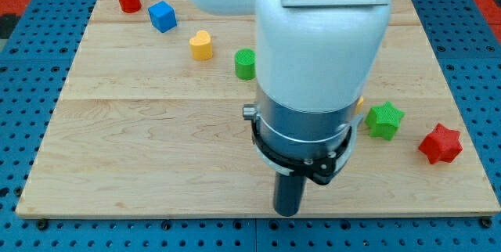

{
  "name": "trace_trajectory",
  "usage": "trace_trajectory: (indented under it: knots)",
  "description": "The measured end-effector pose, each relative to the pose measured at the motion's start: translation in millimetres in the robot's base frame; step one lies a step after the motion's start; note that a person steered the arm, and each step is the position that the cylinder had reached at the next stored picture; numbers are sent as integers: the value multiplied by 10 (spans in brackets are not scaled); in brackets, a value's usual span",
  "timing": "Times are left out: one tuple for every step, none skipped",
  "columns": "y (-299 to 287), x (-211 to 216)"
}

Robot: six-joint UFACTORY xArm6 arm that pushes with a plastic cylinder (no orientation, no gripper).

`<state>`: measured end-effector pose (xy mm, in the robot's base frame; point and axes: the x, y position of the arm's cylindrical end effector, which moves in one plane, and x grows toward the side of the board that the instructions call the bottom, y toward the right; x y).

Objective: Move the red star up and slightly left

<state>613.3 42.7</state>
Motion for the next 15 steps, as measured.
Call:
trace_trajectory:
  knots:
    - [153,4]
    - [313,37]
    - [481,37]
    - [730,-101]
    - [1575,-142]
    - [1935,-184]
    - [2076,-365]
    - [2159,-591]
    - [2159,-617]
    - [2159,-668]
    - [2159,-679]
    - [2159,-693]
    - [2179,-693]
    - [2281,-727]
    - [2312,-756]
